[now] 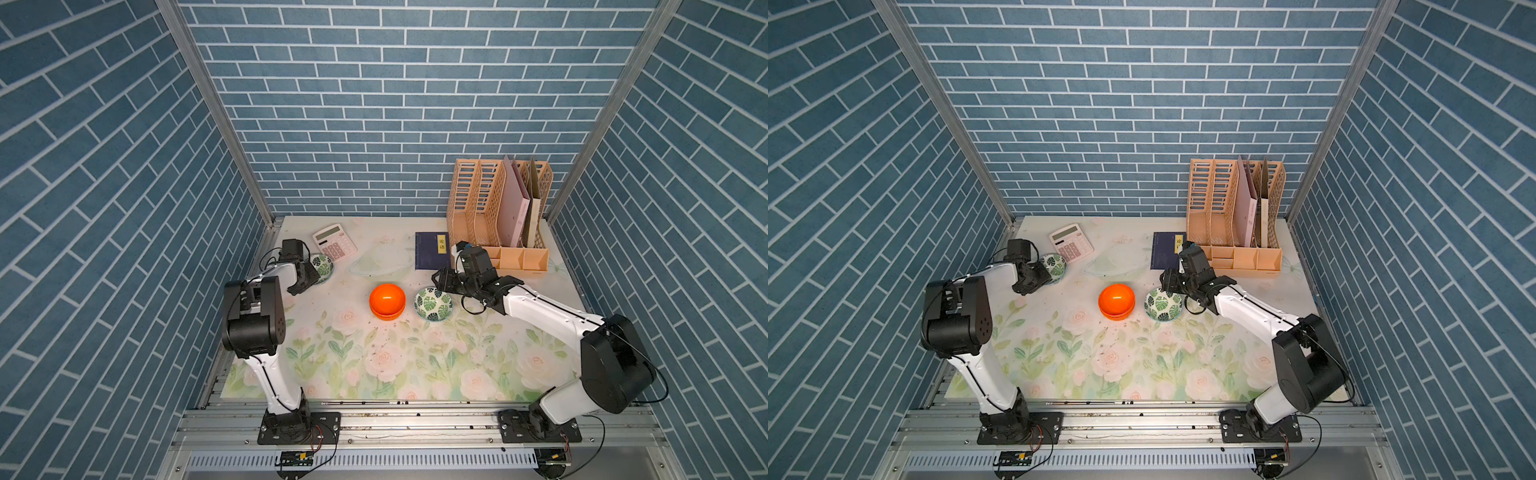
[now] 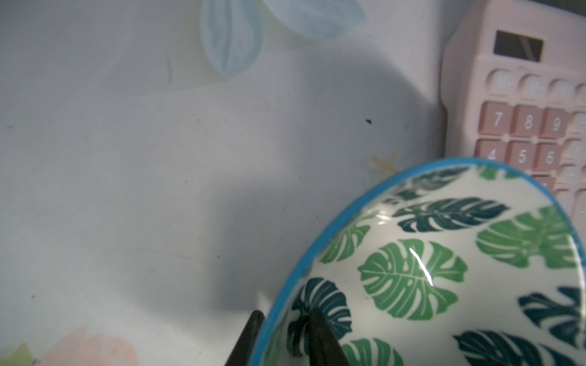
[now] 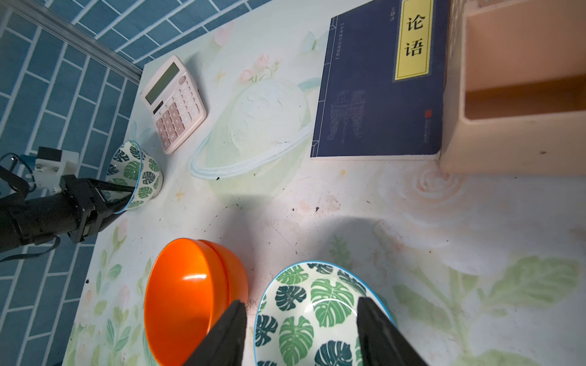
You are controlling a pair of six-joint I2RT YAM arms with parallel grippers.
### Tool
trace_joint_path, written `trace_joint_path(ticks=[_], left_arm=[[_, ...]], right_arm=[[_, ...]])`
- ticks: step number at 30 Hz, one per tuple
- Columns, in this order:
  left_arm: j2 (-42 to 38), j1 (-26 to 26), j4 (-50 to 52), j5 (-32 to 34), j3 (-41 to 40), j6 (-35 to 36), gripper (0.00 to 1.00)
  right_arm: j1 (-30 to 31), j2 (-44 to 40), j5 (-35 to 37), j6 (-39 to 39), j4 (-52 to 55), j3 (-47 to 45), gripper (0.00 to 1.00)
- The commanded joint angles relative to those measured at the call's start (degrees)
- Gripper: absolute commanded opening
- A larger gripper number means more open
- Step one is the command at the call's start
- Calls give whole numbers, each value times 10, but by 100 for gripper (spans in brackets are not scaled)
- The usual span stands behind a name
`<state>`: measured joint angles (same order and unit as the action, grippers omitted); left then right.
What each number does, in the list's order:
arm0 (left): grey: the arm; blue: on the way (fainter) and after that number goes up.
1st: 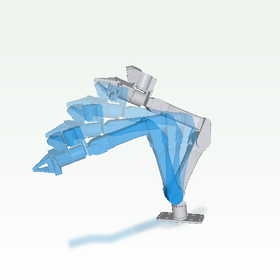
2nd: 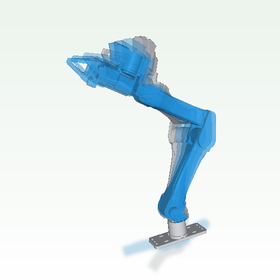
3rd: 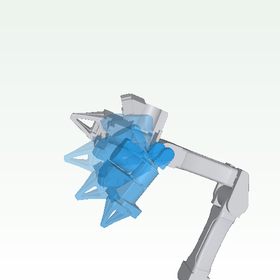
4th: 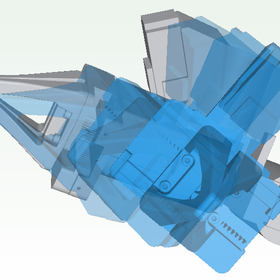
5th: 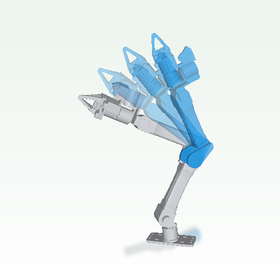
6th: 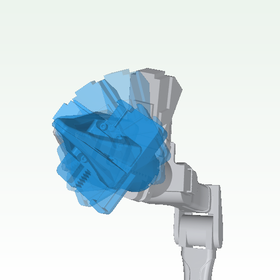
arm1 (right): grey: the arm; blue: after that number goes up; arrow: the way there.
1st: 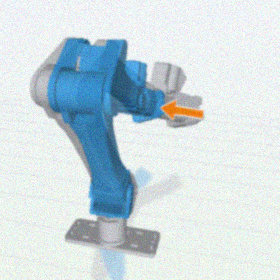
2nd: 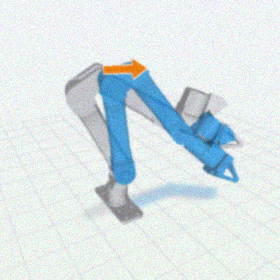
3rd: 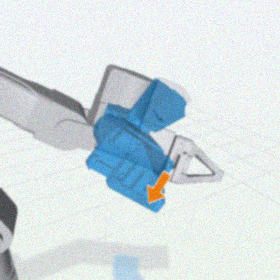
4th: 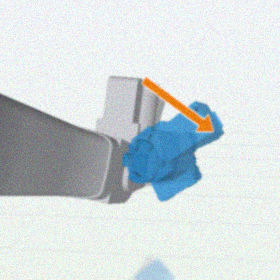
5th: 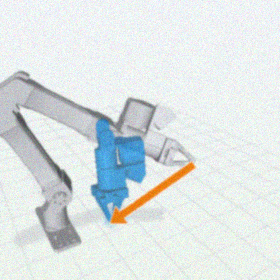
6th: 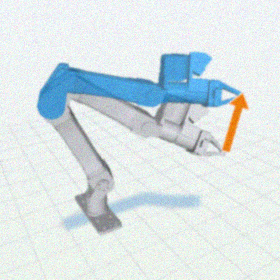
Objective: Stack the bowls
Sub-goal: Pick up the bowl from the center of the board.
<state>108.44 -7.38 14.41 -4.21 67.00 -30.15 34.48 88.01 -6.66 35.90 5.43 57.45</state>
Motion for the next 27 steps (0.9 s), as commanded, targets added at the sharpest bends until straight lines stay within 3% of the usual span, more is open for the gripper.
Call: trace_joint_path(ticks=[1, 9, 16, 23, 27], left_arm=[[16, -3, 16, -17, 10, 14, 19], [-8, -4, 17, -50, 13, 19, 4], [-107, 7, 45, -105, 5, 41, 4], [-202, 117, 110, -79, 9, 67, 6], [-226, 184, 130, -72, 13, 59, 7]], right_arm=[[5, 13, -7, -25, 3, 19, 60], [17, 25, -19, -39, 2, 31, 60], [32, 43, -53, -71, 5, 92, 61], [36, 82, -132, -80, -9, 174, 61], [47, 102, -138, -89, 13, 209, 61]])
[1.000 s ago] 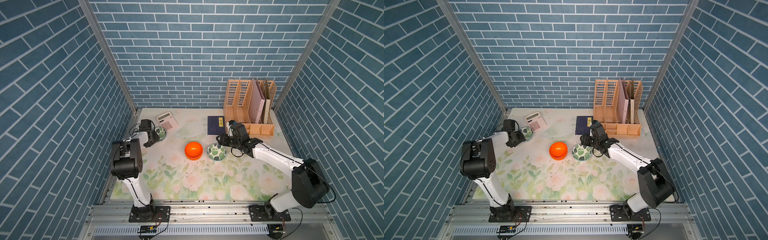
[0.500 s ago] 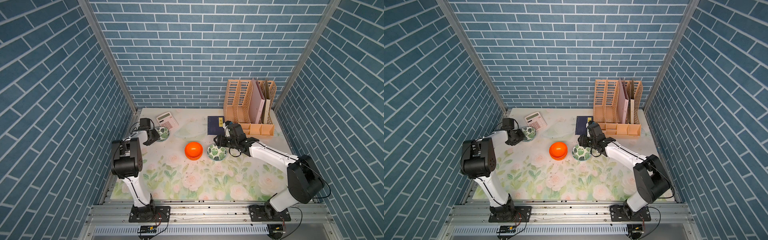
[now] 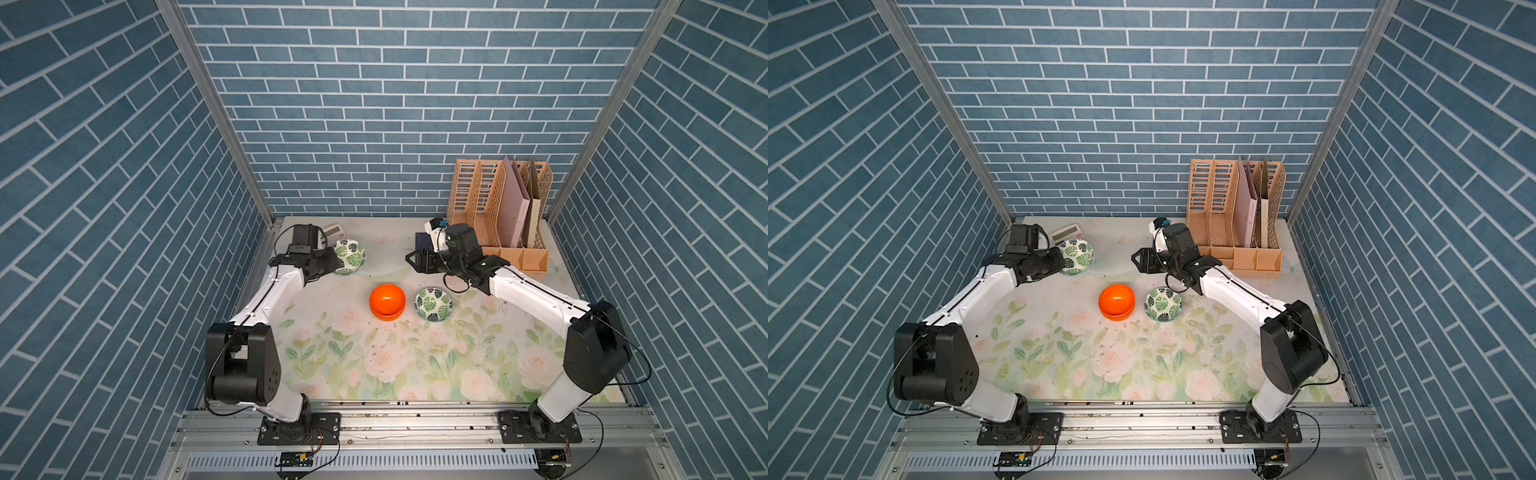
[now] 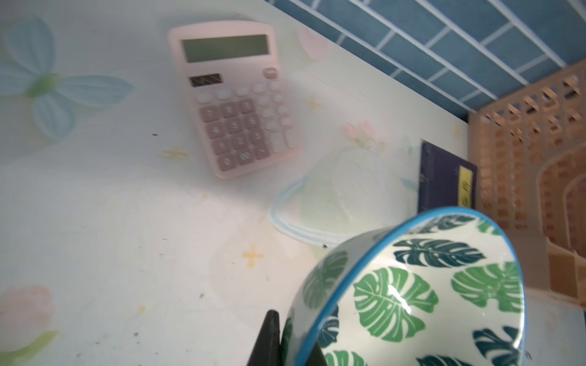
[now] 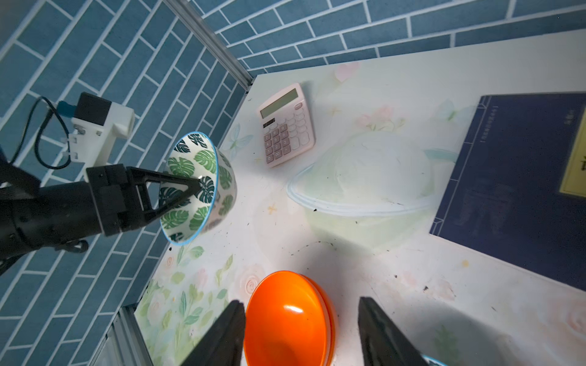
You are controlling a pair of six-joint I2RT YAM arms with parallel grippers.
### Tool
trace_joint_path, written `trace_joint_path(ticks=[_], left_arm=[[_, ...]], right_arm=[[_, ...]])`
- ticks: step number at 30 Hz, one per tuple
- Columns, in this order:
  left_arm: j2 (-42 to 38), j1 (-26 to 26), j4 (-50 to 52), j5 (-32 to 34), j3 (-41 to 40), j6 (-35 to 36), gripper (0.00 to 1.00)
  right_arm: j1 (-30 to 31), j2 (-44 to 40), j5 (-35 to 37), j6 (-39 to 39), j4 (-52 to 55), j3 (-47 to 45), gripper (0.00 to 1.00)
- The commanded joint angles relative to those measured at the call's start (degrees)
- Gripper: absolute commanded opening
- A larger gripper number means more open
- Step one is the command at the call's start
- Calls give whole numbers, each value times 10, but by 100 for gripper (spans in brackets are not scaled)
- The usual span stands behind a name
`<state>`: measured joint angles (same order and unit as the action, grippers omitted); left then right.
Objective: Stack the bowls
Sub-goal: Pick up the bowl from the center of the board.
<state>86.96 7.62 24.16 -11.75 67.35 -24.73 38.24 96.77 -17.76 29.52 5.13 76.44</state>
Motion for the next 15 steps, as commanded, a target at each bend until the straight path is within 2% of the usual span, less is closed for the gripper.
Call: trace_joint_path(ticks=[1, 8, 15], left_arm=[[-13, 50, 35, 5, 11, 3, 7], [-2, 125, 39, 32, 39, -15, 8], [19, 170, 28, 43, 56, -24, 8]], right_arm=[[13, 14, -28, -25, 17, 21, 61], [29, -22, -25, -16, 3, -39, 61], [43, -24, -16, -9, -5, -61, 59]])
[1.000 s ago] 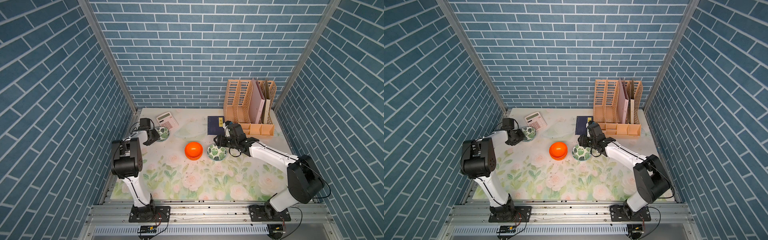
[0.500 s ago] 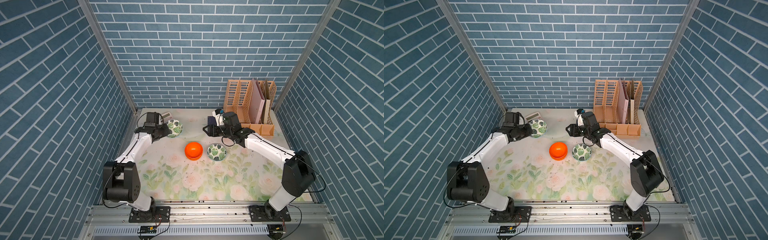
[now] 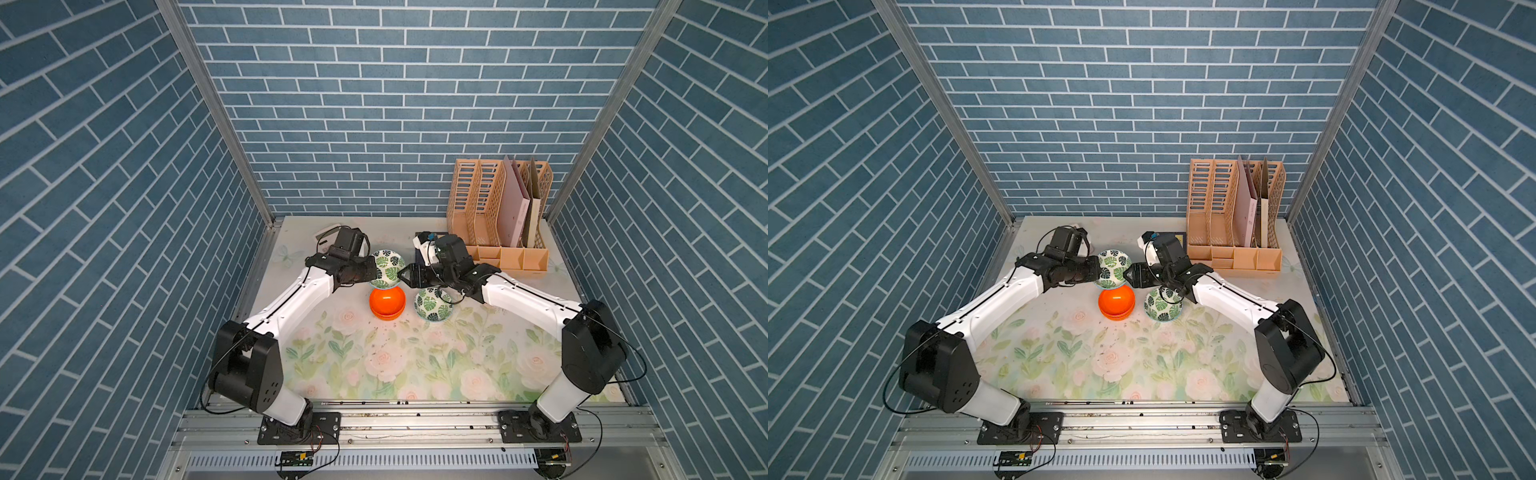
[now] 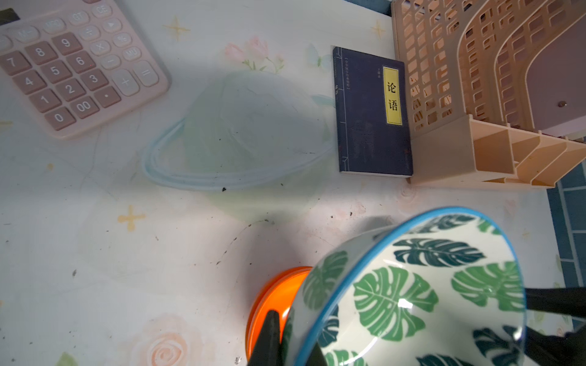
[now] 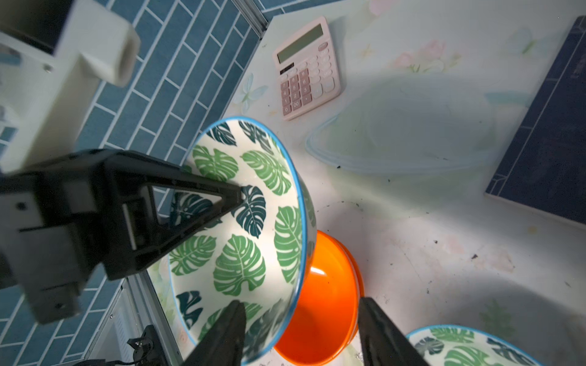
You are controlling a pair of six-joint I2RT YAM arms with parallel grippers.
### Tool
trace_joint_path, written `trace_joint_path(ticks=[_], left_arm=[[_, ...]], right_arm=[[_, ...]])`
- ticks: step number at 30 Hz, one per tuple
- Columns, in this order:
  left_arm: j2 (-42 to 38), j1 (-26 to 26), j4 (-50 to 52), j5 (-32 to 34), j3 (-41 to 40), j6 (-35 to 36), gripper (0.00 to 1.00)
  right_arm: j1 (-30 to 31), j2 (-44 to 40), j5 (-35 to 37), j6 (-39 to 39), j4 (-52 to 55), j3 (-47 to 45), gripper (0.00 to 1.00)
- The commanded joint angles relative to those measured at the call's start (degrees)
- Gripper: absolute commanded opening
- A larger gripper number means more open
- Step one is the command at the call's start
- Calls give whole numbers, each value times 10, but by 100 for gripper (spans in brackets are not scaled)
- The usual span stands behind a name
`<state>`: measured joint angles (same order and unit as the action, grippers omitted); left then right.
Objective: Stack the bowls
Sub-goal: Pick up the bowl from the center of the board.
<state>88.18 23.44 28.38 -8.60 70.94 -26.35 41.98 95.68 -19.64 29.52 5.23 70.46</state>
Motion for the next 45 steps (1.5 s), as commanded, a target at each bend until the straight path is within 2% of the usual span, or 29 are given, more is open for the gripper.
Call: trace_joint_path(ticks=[1, 10, 15, 24, 31, 35, 36, 37, 38, 40, 42, 43, 44, 45], left_arm=[[8, 17, -14, 13, 22, -10, 8], [16, 44, -19, 20, 26, -10, 7], [16, 49, -25, 19, 25, -13, 7], [19, 72, -39, 13, 22, -12, 5], [20, 79, -49, 12, 16, -14, 5], [28, 79, -53, 10, 14, -15, 7], [30, 78, -54, 12, 15, -16, 16], [30, 78, -54, 14, 16, -18, 33], [30, 78, -55, 15, 17, -19, 41], [29, 79, -57, 18, 22, -20, 52], [26, 78, -50, 31, 34, -19, 75], [23, 79, -46, 34, 41, -17, 83], [21, 78, -43, 38, 48, -13, 96], [18, 78, -39, 42, 53, -11, 99]], right_arm=[[6, -13, 5, -10, -5, -1, 59], [6, -3, 31, -7, 21, 13, 53], [6, 22, 40, -7, 56, 37, 36], [5, 47, 58, -7, 94, 65, 29], [5, 60, 81, -12, 125, 84, 0], [4, 57, 82, -7, 126, 80, 0], [4, 55, 81, -6, 127, 79, 0], [3, 52, 81, -2, 130, 78, 0], [2, 49, 79, 2, 132, 78, 0], [-5, 40, 74, 11, 139, 75, 0], [-18, 29, 63, 18, 150, 73, 0], [-28, 25, 56, 18, 159, 71, 0], [-38, 20, 51, 16, 168, 72, 0], [-46, 14, 49, 12, 177, 71, 0]])
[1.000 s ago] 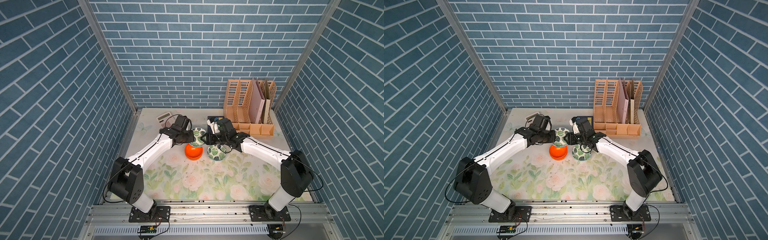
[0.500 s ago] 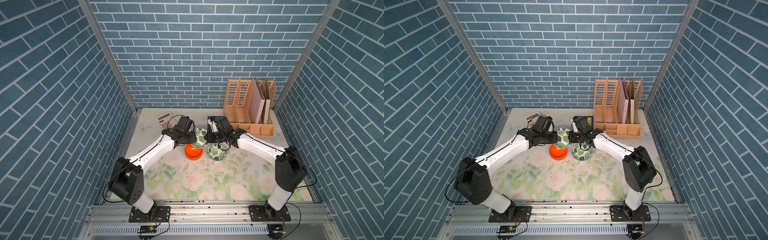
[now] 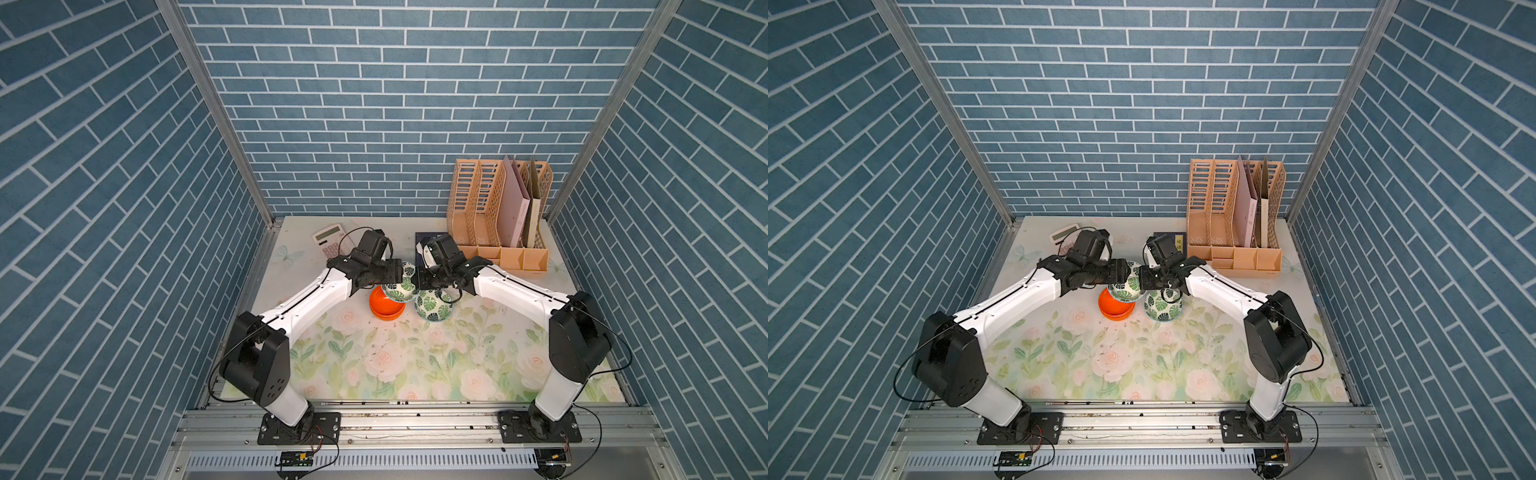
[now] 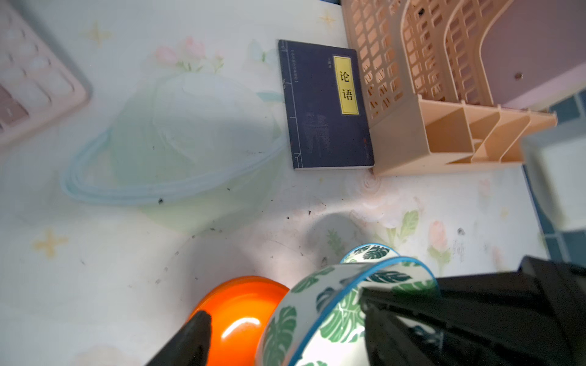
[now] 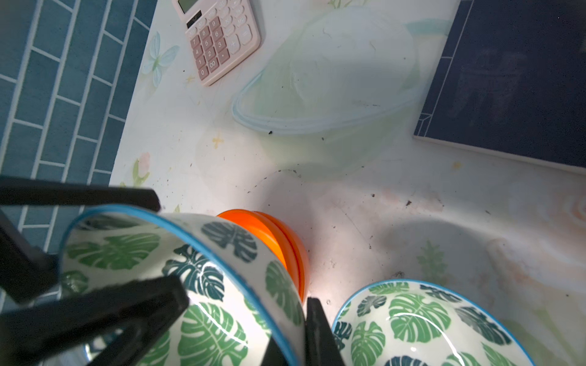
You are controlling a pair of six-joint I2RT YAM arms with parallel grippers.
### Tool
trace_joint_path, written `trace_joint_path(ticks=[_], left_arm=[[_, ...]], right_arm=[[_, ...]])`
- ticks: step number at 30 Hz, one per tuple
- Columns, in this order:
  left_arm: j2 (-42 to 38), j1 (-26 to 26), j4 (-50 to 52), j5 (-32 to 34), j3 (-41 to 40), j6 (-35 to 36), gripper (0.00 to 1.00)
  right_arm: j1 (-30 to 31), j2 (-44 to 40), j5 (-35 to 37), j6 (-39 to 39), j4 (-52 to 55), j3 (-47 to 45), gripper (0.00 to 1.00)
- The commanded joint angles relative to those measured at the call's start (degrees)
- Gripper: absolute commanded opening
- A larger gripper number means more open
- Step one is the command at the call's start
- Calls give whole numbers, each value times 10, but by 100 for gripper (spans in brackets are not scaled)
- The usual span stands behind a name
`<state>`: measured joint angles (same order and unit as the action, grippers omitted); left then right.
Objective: Stack the bowls
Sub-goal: Pick up the bowl from the center of the board, then place the bowl on the bowl.
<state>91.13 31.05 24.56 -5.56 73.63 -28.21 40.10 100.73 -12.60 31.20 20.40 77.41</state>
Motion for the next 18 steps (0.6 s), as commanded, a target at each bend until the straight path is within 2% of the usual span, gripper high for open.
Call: trace_joint_path(ticks=[1, 6, 9, 18], left_arm=[[-13, 1, 3, 20, 30, 11, 100], [-28, -6, 38, 119, 39, 22, 100], [-41, -21, 48, 156, 34, 25, 100], [-60, -39, 50, 182, 26, 32, 100]], right_arm=[[-33, -43, -20, -11, 36, 2, 0], [-70, -88, -23, -41, 84, -26, 0], [-86, -105, -37, -55, 96, -60, 0], [-98, -114, -62, -72, 104, -111, 0]])
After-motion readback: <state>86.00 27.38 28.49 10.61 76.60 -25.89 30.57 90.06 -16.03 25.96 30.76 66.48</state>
